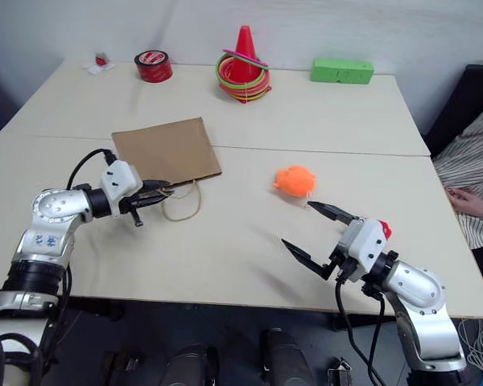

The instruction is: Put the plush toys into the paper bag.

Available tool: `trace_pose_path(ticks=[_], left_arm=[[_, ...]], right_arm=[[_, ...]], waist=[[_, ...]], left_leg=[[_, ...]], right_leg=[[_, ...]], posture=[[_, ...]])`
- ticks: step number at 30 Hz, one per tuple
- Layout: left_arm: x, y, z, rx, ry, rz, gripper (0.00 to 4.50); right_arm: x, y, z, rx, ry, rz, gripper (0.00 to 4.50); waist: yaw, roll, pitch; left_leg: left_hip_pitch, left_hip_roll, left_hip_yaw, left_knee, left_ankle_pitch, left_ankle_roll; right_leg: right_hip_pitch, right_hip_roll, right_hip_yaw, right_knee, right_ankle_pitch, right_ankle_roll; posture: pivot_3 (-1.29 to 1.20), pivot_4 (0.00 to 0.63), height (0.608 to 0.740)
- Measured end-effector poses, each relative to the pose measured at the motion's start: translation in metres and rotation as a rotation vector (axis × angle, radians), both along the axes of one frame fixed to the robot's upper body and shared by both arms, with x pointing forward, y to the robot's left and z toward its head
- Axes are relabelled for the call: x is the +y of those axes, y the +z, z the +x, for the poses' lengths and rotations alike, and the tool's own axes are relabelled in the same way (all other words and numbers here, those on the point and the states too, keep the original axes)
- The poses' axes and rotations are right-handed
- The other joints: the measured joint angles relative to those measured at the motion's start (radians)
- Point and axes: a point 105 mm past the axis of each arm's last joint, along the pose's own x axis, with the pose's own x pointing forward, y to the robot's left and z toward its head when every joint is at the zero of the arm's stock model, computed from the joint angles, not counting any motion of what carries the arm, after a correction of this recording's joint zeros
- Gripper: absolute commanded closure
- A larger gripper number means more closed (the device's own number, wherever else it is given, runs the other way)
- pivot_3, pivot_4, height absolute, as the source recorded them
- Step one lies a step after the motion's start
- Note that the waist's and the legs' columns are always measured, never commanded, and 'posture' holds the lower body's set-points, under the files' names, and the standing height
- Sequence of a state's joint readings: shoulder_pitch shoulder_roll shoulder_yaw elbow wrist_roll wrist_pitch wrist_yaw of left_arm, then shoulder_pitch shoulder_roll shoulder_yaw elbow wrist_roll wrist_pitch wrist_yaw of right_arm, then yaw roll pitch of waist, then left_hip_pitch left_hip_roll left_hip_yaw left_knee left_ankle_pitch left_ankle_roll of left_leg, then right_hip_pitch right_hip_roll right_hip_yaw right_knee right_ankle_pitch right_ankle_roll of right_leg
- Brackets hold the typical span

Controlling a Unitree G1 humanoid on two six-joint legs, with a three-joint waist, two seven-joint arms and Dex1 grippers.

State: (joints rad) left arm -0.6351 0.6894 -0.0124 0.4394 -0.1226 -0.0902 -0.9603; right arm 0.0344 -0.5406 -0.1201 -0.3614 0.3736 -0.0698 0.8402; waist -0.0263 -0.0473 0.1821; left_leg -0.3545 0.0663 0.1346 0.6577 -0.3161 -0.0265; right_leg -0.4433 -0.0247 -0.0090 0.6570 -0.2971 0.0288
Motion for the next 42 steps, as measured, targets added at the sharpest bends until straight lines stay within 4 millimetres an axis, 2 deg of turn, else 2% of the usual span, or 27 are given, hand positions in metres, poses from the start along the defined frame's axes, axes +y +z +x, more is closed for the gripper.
trace_pose_path(ticks=[3, 6, 9, 11, 14, 18, 21, 24, 29, 31, 36, 42], left_arm=[[-0.008, 0.007, -0.004, 0.035, -0.079, -0.017, 4.50], [-0.027, 0.031, -0.013, 0.068, -0.185, -0.147, 4.50], [-0.045, 0.069, -0.039, 0.078, -0.351, -0.262, 4.50], [-0.050, 0.083, -0.054, 0.099, -0.417, -0.302, 4.50], [-0.049, 0.092, -0.067, 0.183, -0.438, -0.368, 4.50], [-0.053, 0.090, -0.076, 0.237, -0.433, -0.411, 4.50], [-0.062, 0.090, -0.084, 0.255, -0.459, -0.423, 4.50], [-0.065, 0.092, -0.088, 0.262, -0.462, -0.444, 4.50], [-0.064, 0.102, -0.095, 0.306, -0.480, -0.526, 4.50], [-0.058, 0.110, -0.095, 0.307, -0.467, -0.572, 4.50], [-0.040, 0.128, -0.092, 0.301, -0.446, -0.671, 4.50], [-0.032, 0.124, -0.086, 0.336, -0.414, -0.734, 4.50]], right_arm=[[0.000, -0.003, -0.001, 0.022, 0.017, 0.003, 0.59], [0.008, -0.005, 0.001, 0.071, 0.063, 0.005, 1.59], [0.028, -0.003, 0.009, 0.101, 0.118, -0.004, 2.71], [0.044, -0.004, 0.013, 0.129, 0.160, -0.016, 3.40], [0.076, -0.004, 0.021, 0.134, 0.224, -0.022, 4.48], [0.114, -0.004, 0.041, 0.128, 0.265, -0.051, 4.48], [0.142, -0.005, 0.048, 0.135, 0.303, -0.084, 4.48], [0.155, -0.020, 0.057, 0.184, 0.293, -0.137, 4.48], [0.156, -0.053, 0.069, 0.266, 0.238, -0.229, 4.48], [0.154, -0.065, 0.072, 0.292, 0.223, -0.260, 4.48], [0.154, -0.066, 0.071, 0.290, 0.230, -0.288, 4.48], [0.151, -0.066, 0.067, 0.303, 0.226, -0.272, 4.48]], waist=[[-0.001, 0.000, 0.000], [-0.005, 0.000, 0.000], [-0.014, 0.000, 0.000], [-0.015, 0.000, 0.000], [-0.021, 0.001, 0.000], [-0.023, 0.000, 0.000], [-0.024, 0.000, 0.000], [-0.021, 0.000, 0.000], [-0.025, 0.000, 0.000], [-0.026, 0.000, 0.000], [-0.029, 0.001, 0.000], [-0.028, 0.000, 0.000]], left_leg=[[0.000, 0.000, 0.000, 0.002, 0.000, 0.000], [0.000, 0.001, -0.001, 0.004, 0.000, 0.000], [0.000, 0.003, -0.001, 0.004, 0.000, -0.001], [0.000, 0.003, -0.001, 0.004, 0.001, -0.002], [0.000, 0.003, -0.003, 0.005, 0.001, -0.003], [0.000, 0.002, -0.003, 0.006, 0.001, -0.002], [-0.001, 0.003, -0.005, 0.005, 0.001, -0.003], [-0.002, 0.003, -0.005, 0.006, 0.001, -0.002], [-0.003, 0.002, -0.006, 0.006, 0.001, -0.002], [-0.003, 0.002, -0.006, 0.006, 0.001, -0.002], [-0.001, 0.002, -0.006, 0.006, 0.001, -0.002], [-0.002, 0.002, -0.006, 0.006, 0.001, -0.003]], right_leg=[[0.000, 0.000, 0.000, 0.001, 0.000, 0.000], [0.000, 0.001, 0.001, 0.003, 0.000, 0.000], [0.000, 0.002, 0.002, 0.004, 0.000, 0.000], [0.000, 0.002, 0.002, 0.004, 0.000, -0.001], [0.000, 0.002, 0.002, 0.006, -0.001, -0.001], [0.000, 0.001, 0.002, 0.005, -0.001, -0.001], [-0.001, 0.002, 0.001, 0.005, -0.001, -0.001], [-0.001, 0.001, 0.000, 0.004, -0.001, -0.001], [-0.001, 0.000, 0.000, 0.004, -0.001, -0.001], [-0.001, 0.000, 0.000, 0.004, -0.001, -0.001], [0.000, 0.000, 0.000, 0.005, -0.001, -0.001], [0.000, 0.000, 0.000, 0.005, -0.001, -0.001]], posture=[[0.00, 0.150, 0.740], [0.00, 0.150, 0.740], [0.00, 0.150, 0.740], [0.00, 0.150, 0.740], [0.00, 0.150, 0.740], [0.00, 0.150, 0.740], [0.00, 0.150, 0.740], [0.00, 0.150, 0.740], [0.00, 0.150, 0.740], [0.00, 0.150, 0.740], [0.00, 0.150, 0.740], [0.00, 0.150, 0.740]])
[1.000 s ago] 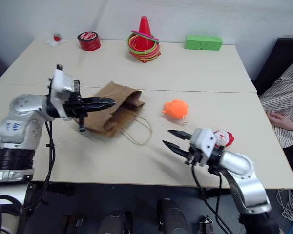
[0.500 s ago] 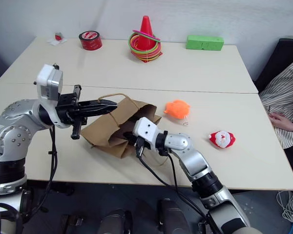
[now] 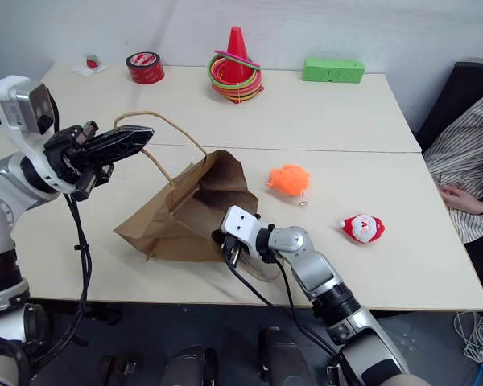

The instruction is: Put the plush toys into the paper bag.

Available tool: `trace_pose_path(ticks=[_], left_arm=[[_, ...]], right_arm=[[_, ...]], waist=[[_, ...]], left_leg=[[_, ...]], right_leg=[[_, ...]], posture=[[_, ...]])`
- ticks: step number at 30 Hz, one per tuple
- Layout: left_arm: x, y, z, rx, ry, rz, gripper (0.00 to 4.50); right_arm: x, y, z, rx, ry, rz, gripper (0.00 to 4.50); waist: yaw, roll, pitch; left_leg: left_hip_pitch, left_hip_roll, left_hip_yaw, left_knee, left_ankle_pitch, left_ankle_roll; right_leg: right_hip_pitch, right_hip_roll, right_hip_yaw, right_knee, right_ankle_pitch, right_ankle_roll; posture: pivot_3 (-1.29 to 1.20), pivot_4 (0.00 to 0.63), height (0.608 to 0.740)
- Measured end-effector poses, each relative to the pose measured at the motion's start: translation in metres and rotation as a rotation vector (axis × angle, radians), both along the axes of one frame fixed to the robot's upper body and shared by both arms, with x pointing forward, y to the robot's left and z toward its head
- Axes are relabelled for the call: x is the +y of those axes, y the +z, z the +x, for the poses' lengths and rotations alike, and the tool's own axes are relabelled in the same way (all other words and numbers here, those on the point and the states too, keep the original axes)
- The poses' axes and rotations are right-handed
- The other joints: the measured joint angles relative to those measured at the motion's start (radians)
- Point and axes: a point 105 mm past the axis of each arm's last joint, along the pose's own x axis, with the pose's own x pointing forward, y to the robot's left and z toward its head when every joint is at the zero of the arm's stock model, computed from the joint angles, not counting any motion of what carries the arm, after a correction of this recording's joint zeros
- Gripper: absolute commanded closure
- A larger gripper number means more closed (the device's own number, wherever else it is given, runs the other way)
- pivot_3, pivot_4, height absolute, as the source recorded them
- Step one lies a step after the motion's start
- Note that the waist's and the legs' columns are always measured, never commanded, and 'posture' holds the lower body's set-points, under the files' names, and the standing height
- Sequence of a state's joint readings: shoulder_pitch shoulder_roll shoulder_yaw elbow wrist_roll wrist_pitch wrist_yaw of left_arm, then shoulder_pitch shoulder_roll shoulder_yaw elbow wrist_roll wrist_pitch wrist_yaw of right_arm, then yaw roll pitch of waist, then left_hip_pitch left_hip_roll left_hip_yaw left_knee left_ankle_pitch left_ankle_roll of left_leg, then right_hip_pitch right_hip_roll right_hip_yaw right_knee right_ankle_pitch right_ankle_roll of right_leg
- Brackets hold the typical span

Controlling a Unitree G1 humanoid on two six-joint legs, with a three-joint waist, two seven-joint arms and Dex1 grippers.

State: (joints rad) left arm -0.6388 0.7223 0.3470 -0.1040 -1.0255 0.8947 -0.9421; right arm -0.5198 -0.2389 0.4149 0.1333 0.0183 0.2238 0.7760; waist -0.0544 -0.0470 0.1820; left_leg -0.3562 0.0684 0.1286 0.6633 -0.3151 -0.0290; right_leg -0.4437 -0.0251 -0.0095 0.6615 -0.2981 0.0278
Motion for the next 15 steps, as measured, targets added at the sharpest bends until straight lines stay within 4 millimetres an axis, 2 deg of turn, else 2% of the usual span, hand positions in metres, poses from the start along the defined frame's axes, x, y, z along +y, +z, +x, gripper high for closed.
trace_pose_path(ticks=[1, 4, 7, 10, 14, 15], left_arm=[[-0.002, -0.005, 0.000, 0.014, -0.009, 0.012, 4.50], [-0.014, -0.021, 0.000, 0.053, -0.050, 0.038, 4.50], [-0.026, -0.028, -0.001, 0.048, -0.078, 0.065, 4.50], [-0.031, -0.034, 0.002, 0.040, -0.081, 0.086, 4.50], [-0.035, -0.038, 0.005, 0.024, -0.082, 0.116, 4.50], [-0.036, -0.039, 0.006, 0.022, -0.084, 0.121, 4.50]], right_arm=[[-0.001, 0.001, -0.001, 0.014, -0.005, 0.025, 4.48], [-0.008, 0.005, -0.006, 0.094, -0.030, 0.128, 3.58], [-0.020, 0.031, -0.013, 0.055, 0.011, 0.216, 2.52], [-0.050, 0.054, -0.023, -0.006, 0.023, 0.271, 1.51], [-0.096, 0.057, -0.043, 0.018, -0.029, 0.324, 0.14], [-0.107, 0.059, -0.046, 0.007, -0.058, 0.343, 0.06]], waist=[[0.000, 0.000, 0.000], [0.001, 0.000, 0.000], [0.003, 0.000, 0.000], [0.008, 0.000, 0.000], [0.024, 0.000, 0.000], [0.025, 0.000, 0.000]], left_leg=[[0.000, 0.000, 0.000, 0.000, 0.000, 0.000], [-0.001, 0.000, 0.000, 0.000, 0.000, 0.000], [-0.001, 0.000, 0.000, 0.000, 0.000, 0.000], [-0.001, -0.001, -0.001, -0.001, 0.000, 0.000], [-0.002, -0.001, -0.001, -0.001, -0.001, 0.001], [-0.002, -0.001, -0.001, -0.001, -0.001, 0.001]], right_leg=[[0.000, 0.000, 0.000, 0.000, 0.000, 0.000], [0.000, 0.000, 0.000, 0.000, 0.000, 0.000], [0.000, 0.000, 0.000, -0.001, 0.000, 0.000], [0.000, 0.000, -0.001, -0.002, 0.000, 0.000], [0.000, 0.000, -0.001, -0.003, 0.000, 0.001], [0.000, 0.000, -0.001, -0.003, 0.000, 0.001]], posture=[[0.00, 0.150, 0.740], [0.00, 0.150, 0.740], [0.00, 0.150, 0.740], [0.00, 0.150, 0.740], [0.00, 0.150, 0.740], [0.00, 0.150, 0.740]])
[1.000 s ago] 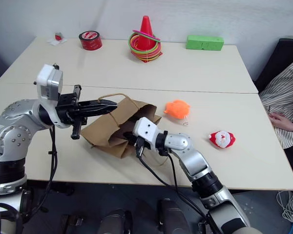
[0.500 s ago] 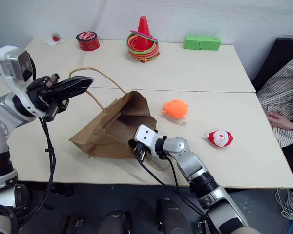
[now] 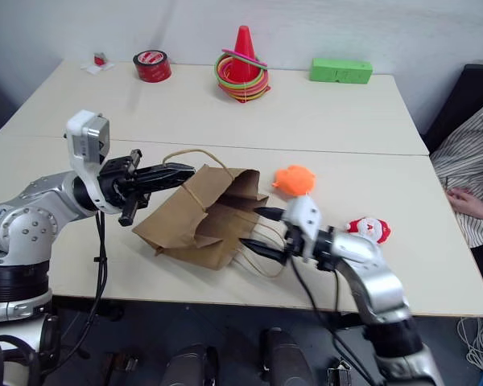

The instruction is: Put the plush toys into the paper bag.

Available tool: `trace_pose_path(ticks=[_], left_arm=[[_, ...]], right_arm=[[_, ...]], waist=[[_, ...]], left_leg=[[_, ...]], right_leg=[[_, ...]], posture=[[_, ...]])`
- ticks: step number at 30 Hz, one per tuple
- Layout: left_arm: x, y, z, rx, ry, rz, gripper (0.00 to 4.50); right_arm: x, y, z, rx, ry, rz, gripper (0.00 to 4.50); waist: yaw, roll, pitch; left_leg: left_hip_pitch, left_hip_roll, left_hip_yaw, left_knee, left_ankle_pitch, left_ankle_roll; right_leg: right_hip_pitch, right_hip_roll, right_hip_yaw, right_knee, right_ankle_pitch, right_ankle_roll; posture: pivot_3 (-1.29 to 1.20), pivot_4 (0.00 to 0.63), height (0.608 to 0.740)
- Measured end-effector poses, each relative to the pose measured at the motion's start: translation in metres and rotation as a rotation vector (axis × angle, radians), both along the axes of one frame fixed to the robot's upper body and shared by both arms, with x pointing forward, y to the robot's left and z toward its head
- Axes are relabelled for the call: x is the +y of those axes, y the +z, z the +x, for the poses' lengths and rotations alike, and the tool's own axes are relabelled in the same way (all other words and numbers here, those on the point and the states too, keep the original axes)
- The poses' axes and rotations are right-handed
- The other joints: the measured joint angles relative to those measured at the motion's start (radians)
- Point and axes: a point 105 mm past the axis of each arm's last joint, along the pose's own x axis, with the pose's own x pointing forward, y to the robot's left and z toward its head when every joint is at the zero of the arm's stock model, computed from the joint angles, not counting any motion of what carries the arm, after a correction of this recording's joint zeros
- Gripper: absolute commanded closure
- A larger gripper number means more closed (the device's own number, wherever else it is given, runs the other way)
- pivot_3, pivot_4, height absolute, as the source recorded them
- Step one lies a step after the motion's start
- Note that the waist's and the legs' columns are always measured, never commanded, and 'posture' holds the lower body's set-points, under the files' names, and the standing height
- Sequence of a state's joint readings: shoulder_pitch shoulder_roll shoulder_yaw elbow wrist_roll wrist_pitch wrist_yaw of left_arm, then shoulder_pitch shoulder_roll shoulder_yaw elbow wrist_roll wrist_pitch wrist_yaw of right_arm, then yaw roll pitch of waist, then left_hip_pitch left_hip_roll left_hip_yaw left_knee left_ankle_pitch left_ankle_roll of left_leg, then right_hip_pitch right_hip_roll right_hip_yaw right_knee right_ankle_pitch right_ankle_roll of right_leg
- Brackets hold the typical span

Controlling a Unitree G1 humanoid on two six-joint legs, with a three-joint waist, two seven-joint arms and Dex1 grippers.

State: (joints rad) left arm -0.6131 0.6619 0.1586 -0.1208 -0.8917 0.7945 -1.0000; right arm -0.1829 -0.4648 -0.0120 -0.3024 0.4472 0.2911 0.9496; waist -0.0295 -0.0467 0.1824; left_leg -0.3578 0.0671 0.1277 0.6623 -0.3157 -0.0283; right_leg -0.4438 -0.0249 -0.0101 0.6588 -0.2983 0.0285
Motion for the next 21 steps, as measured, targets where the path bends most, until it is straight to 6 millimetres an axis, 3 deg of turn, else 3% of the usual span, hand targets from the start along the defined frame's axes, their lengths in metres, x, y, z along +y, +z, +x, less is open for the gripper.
trace_pose_path(ticks=[4, 6, 10, 12, 16, 21], left_arm=[[-0.002, -0.007, 0.003, -0.001, -0.006, 0.032, 4.50], [-0.003, -0.008, 0.004, -0.014, -0.008, 0.044, 4.50], [-0.002, -0.010, 0.007, -0.031, 0.014, 0.057, 4.50], [-0.001, -0.011, 0.008, -0.038, 0.022, 0.066, 4.50], [-0.002, -0.014, 0.009, -0.036, 0.024, 0.073, 4.50], [-0.003, -0.016, 0.013, -0.042, 0.035, 0.090, 4.50]], right_arm=[[-0.055, -0.001, -0.015, -0.045, -0.210, 0.003, 0.06], [-0.088, -0.015, -0.026, -0.037, -0.370, -0.038, 0.06], [-0.120, -0.037, -0.038, -0.031, -0.513, -0.166, 0.06], [-0.124, -0.037, -0.034, -0.056, -0.519, -0.206, 0.06], [-0.112, -0.011, -0.006, -0.169, -0.470, -0.228, 0.06], [-0.062, 0.020, 0.075, -0.203, -0.373, -0.318, 0.06]], waist=[[0.001, 0.000, 0.000], [0.002, 0.000, 0.000], [-0.008, 0.000, 0.000], [-0.015, 0.000, 0.000], [-0.026, 0.001, 0.001], [-0.036, 0.006, 0.004]], left_leg=[[0.000, -0.001, 0.000, 0.000, 0.000, 0.000], [0.000, -0.001, 0.000, 0.000, 0.000, 0.000], [0.003, -0.001, 0.002, 0.000, 0.000, 0.000], [0.004, -0.001, 0.003, 0.000, 0.000, 0.000], [0.005, -0.001, 0.001, -0.001, 0.001, -0.001], [0.004, -0.001, 0.001, -0.001, 0.002, -0.002]], right_leg=[[0.000, 0.000, 0.000, 0.000, 0.000, 0.000], [0.000, 0.000, 0.000, 0.000, 0.000, 0.001], [0.001, 0.000, 0.003, 0.001, 0.000, 0.001], [0.002, 0.000, 0.004, 0.002, 0.000, 0.001], [0.002, 0.002, 0.004, 0.003, 0.000, 0.002], [0.000, 0.003, 0.006, 0.004, 0.001, 0.001]], posture=[[0.00, 0.150, 0.740], [0.00, 0.150, 0.740], [0.00, 0.150, 0.740], [0.00, 0.150, 0.740], [0.00, 0.150, 0.740], [0.00, 0.150, 0.740]])
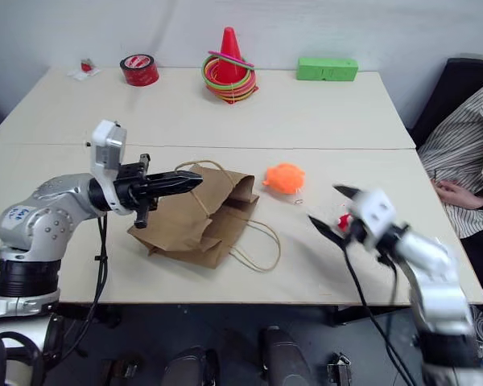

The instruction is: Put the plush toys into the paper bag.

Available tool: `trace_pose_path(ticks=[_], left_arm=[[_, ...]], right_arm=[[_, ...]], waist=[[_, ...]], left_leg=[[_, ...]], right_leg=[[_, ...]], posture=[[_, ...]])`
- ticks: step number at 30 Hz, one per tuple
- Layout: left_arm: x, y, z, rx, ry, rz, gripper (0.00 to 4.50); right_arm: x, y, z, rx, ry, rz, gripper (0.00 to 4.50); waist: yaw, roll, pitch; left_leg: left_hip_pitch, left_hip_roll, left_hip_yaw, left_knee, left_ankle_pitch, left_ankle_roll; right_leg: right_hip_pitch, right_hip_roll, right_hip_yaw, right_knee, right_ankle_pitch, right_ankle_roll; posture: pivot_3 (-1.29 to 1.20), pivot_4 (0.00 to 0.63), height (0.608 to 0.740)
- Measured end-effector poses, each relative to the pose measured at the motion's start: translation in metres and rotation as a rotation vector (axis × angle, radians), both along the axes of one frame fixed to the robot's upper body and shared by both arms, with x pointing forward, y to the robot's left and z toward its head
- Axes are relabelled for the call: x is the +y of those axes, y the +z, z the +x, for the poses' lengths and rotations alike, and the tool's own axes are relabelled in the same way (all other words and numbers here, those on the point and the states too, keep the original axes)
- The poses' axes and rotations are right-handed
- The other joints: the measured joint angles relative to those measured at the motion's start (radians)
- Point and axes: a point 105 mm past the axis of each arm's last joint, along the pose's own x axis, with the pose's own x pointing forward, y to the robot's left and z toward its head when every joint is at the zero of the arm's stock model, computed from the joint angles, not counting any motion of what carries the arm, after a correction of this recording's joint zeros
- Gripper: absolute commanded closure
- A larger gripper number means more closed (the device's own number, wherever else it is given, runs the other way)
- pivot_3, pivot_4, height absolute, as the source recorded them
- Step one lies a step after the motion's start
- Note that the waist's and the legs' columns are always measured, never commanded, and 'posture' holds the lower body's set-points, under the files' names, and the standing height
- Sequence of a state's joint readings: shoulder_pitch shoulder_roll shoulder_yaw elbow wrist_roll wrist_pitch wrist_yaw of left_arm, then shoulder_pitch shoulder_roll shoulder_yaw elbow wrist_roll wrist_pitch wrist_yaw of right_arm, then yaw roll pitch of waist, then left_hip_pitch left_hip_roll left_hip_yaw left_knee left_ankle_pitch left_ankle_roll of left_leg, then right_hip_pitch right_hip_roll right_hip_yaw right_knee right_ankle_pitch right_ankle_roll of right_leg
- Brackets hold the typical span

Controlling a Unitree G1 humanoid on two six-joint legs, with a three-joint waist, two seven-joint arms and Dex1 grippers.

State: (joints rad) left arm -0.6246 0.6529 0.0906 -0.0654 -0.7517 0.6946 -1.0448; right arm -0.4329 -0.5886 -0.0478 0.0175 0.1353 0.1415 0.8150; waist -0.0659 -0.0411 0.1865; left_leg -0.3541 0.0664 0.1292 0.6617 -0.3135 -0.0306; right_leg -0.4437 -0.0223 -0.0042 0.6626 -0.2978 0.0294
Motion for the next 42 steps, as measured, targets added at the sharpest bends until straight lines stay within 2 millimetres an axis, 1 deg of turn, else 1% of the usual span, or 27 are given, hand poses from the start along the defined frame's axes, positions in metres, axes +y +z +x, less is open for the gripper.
trace_pose_path(ticks=[1, 3, 5, 6, 8, 9, 11, 13, 15, 16, 18, 19, 21, 24, 26, 27, 29, 30, 32, 33, 36, 38, 39, 40, 42], left_arm=[[0.000, 0.000, 0.000, -0.005, 0.000, 0.007, 4.50], [0.003, 0.001, 0.001, -0.012, 0.010, 0.022, 4.50], [0.003, 0.003, 0.001, -0.021, 0.009, 0.031, 4.50], [0.003, 0.003, 0.001, -0.025, 0.007, 0.033, 4.50], [0.002, 0.005, 0.001, -0.032, 0.006, 0.035, 4.50], [0.002, 0.005, 0.001, -0.032, 0.006, 0.035, 4.50], [0.002, 0.005, 0.001, -0.031, 0.009, 0.036, 4.50], [0.003, 0.006, 0.001, -0.030, 0.015, 0.037, 4.50], [0.004, 0.007, 0.001, -0.034, 0.020, 0.035, 4.50], [0.004, 0.007, 0.001, -0.032, 0.019, 0.032, 4.50], [0.005, 0.010, -0.001, -0.024, 0.017, 0.015, 4.50], [0.006, 0.011, -0.001, -0.022, 0.017, 0.004, 4.50], [0.008, 0.014, -0.002, -0.025, 0.021, -0.007, 4.50], [0.006, 0.014, -0.004, -0.022, 0.004, -0.010, 4.50], [0.004, 0.016, -0.006, -0.023, -0.013, -0.015, 4.50], [0.002, 0.016, -0.008, -0.018, -0.027, -0.020, 4.50], [-0.003, 0.018, -0.012, -0.001, -0.073, -0.042, 4.50], [-0.008, 0.019, -0.015, 0.005, -0.102, -0.050, 4.50], [-0.014, 0.019, -0.020, 0.014, -0.140, -0.042, 4.50], [-0.015, 0.019, -0.021, 0.016, -0.148, -0.040, 4.50], [-0.015, 0.019, -0.022, 0.022, -0.160, -0.047, 4.50], [-0.017, 0.020, -0.023, 0.022, -0.167, -0.055, 4.50], [-0.017, 0.020, -0.023, 0.021, -0.169, -0.058, 4.50], [-0.019, 0.021, -0.023, 0.019, -0.174, -0.062, 4.50], [-0.020, 0.021, -0.023, 0.017, -0.176, -0.065, 4.50]], right_arm=[[0.005, 0.004, 0.012, 0.003, -0.001, -0.019, 0.06], [0.016, 0.000, 0.035, 0.051, 0.005, -0.085, 0.06], [0.028, -0.007, 0.055, 0.106, 0.008, -0.129, 0.43], [0.032, -0.011, 0.061, 0.136, 0.008, -0.132, 0.64], [0.037, -0.018, 0.071, 0.200, 0.008, -0.150, 1.33], [0.037, -0.020, 0.073, 0.218, 0.008, -0.166, 1.69], [0.036, -0.017, 0.076, 0.238, 0.012, -0.179, 2.28], [0.036, -0.016, 0.075, 0.248, 0.030, -0.183, 2.93], [0.032, -0.015, 0.072, 0.261, 0.056, -0.197, 3.52], [0.029, -0.013, 0.067, 0.264, 0.081, -0.200, 3.79], [0.026, -0.008, 0.050, 0.278, 0.177, -0.184, 4.19], [0.026, -0.005, 0.037, 0.295, 0.244, -0.161, 4.29], [0.030, 0.002, 0.021, 0.312, 0.316, -0.141, 4.30], [0.041, 0.012, -0.004, 0.333, 0.421, -0.132, 4.30], [0.054, 0.015, -0.016, 0.333, 0.479, -0.122, 4.30], [0.065, 0.016, -0.019, 0.323, 0.496, -0.107, 4.30], [0.096, 0.013, -0.020, 0.293, 0.535, -0.078, 4.30], [0.116, 0.007, -0.021, 0.284, 0.555, -0.081, 4.30], [0.143, -0.004, -0.022, 0.283, 0.588, -0.093, 4.30], [0.149, -0.004, -0.019, 0.280, 0.582, -0.086, 4.30], [0.165, 0.011, -0.012, 0.236, 0.586, -0.083, 4.30], [0.177, 0.009, -0.012, 0.235, 0.615, -0.084, 4.30], [0.184, 0.002, -0.012, 0.246, 0.627, -0.090, 4.30], [0.189, -0.011, -0.010, 0.266, 0.628, -0.117, 4.30], [0.192, -0.030, -0.008, 0.302, 0.624, -0.152, 4.30]], waist=[[0.004, 0.001, 0.001], [0.011, 0.001, 0.001], [0.012, 0.002, 0.001], [0.011, 0.002, 0.002], [0.010, 0.003, 0.002], [0.010, 0.004, 0.002], [0.010, 0.004, 0.002], [0.009, 0.004, 0.002], [0.010, 0.004, 0.002], [0.012, 0.004, 0.002], [0.015, 0.004, 0.003], [0.016, 0.005, 0.003], [0.014, 0.005, 0.003], [0.008, 0.005, 0.003], [0.008, 0.005, 0.003], [0.007, 0.005, 0.003], [0.003, 0.005, 0.003], [0.003, 0.005, 0.003], [0.006, 0.005, 0.003], [0.007, 0.005, 0.003], [0.012, 0.005, 0.003], [0.012, 0.004, 0.003], [0.011, 0.004, 0.003], [0.010, 0.004, 0.003], [0.010, 0.004, 0.003]], left_leg=[[-0.001, 0.000, 0.000, -0.001, 0.000, 0.000], [-0.002, 0.001, -0.001, -0.001, 0.000, -0.001], [-0.004, 0.003, -0.001, -0.001, -0.001, 0.000], [-0.005, 0.002, -0.001, -0.001, -0.001, 0.000], [-0.005, 0.002, 0.001, 0.000, -0.002, 0.002], [-0.005, 0.001, 0.001, 0.001, -0.003, 0.003], [-0.005, 0.001, 0.001, 0.002, -0.003, 0.004], [-0.005, 0.001, 0.001, 0.003, -0.003, 0.004], [-0.005, 0.001, 0.001, 0.003, -0.003, 0.004], [-0.005, 0.001, 0.001, 0.002, -0.003, 0.004], [-0.006, 0.001, 0.000, 0.002, -0.003, 0.004], [-0.006, 0.001, -0.001, 0.002, -0.003, 0.004], [-0.006, 0.001, 0.000, 0.002, -0.003, 0.004], [-0.005, 0.001, 0.000, 0.002, -0.002, 0.003], [-0.004, 0.001, 0.000, 0.002, -0.002, 0.002], [-0.004, 0.001, 0.000, 0.002, -0.002, 0.001], [-0.003, 0.001, 0.000, 0.002, -0.001, 0.001], [-0.003, 0.001, 0.000, 0.002, -0.001, 0.000], [-0.004, 0.001, 0.000, 0.002, -0.001, 0.000], [-0.005, 0.001, 0.000, 0.002, -0.001, 0.001], [-0.006, 0.001, -0.001, 0.003, -0.002, 0.002], [-0.006, 0.001, -0.001, 0.003, -0.002, 0.003], [-0.006, 0.001, -0.001, 0.003, -0.002, 0.003], [-0.006, 0.001, -0.001, 0.003, -0.002, 0.003], [-0.006, 0.000, -0.001, 0.003, -0.002, 0.003]], right_leg=[[-0.001, 0.001, 0.000, -0.001, -0.001, -0.001], [-0.002, 0.003, -0.001, -0.002, -0.001, -0.002], [-0.003, 0.002, -0.001, -0.004, -0.002, -0.001], [-0.003, 0.001, -0.001, -0.004, -0.001, -0.001], [-0.003, -0.001, -0.002, -0.004, -0.001, 0.000], [-0.003, -0.002, -0.002, -0.004, -0.001, 0.000], [-0.003, -0.003, -0.002, -0.004, 0.000, 0.001], [-0.002, -0.003, -0.002, -0.003, 0.000, 0.002], [-0.002, -0.003, -0.002, -0.003, 0.000, 0.002], [-0.002, -0.003, -0.002, -0.003, 0.000, 0.002], [-0.003, -0.003, -0.003, -0.004, 0.000, 0.002], [-0.003, -0.003, -0.004, -0.004, 0.000, 0.002], [-0.003, -0.003, -0.004, -0.004, 0.000, 0.002], [-0.003, -0.003, -0.003, -0.002, 0.000, 0.002], [-0.002, -0.002, -0.003, -0.001, 0.000, 0.001], [-0.002, -0.002, -0.003, -0.001, 0.000, 0.001], [-0.002, -0.002, -0.003, 0.000, 0.000, 0.001], [-0.002, -0.002, -0.003, 0.000, 0.000, 0.001], [-0.003, -0.002, -0.003, 0.000, 0.000, 0.001], [-0.003, -0.002, -0.003, 0.000, 0.000, 0.001], [-0.003, -0.003, -0.004, -0.002, 0.000, 0.001], [-0.003, -0.003, -0.005, -0.002, 0.000, 0.001], [-0.003, -0.003, -0.005, -0.002, 0.000, 0.001], [-0.003, -0.003, -0.005, -0.002, 0.000, 0.001], [-0.003, -0.003, -0.005, -0.002, 0.000, 0.001]], posture=[[0.00, 0.150, 0.740], [0.00, 0.150, 0.740], [0.00, 0.150, 0.740], [0.00, 0.150, 0.740], [0.00, 0.150, 0.740], [0.00, 0.150, 0.740], [0.00, 0.150, 0.740], [0.00, 0.150, 0.740], [0.00, 0.150, 0.740], [0.00, 0.150, 0.740], [0.00, 0.150, 0.740], [0.00, 0.150, 0.740], [0.00, 0.150, 0.740], [0.00, 0.150, 0.740], [0.00, 0.150, 0.740], [0.00, 0.150, 0.740], [0.00, 0.150, 0.740], [0.00, 0.150, 0.740], [0.00, 0.150, 0.740], [0.00, 0.150, 0.740], [0.00, 0.150, 0.740], [0.00, 0.150, 0.740], [0.00, 0.150, 0.740], [0.00, 0.150, 0.740], [0.00, 0.150, 0.740]])
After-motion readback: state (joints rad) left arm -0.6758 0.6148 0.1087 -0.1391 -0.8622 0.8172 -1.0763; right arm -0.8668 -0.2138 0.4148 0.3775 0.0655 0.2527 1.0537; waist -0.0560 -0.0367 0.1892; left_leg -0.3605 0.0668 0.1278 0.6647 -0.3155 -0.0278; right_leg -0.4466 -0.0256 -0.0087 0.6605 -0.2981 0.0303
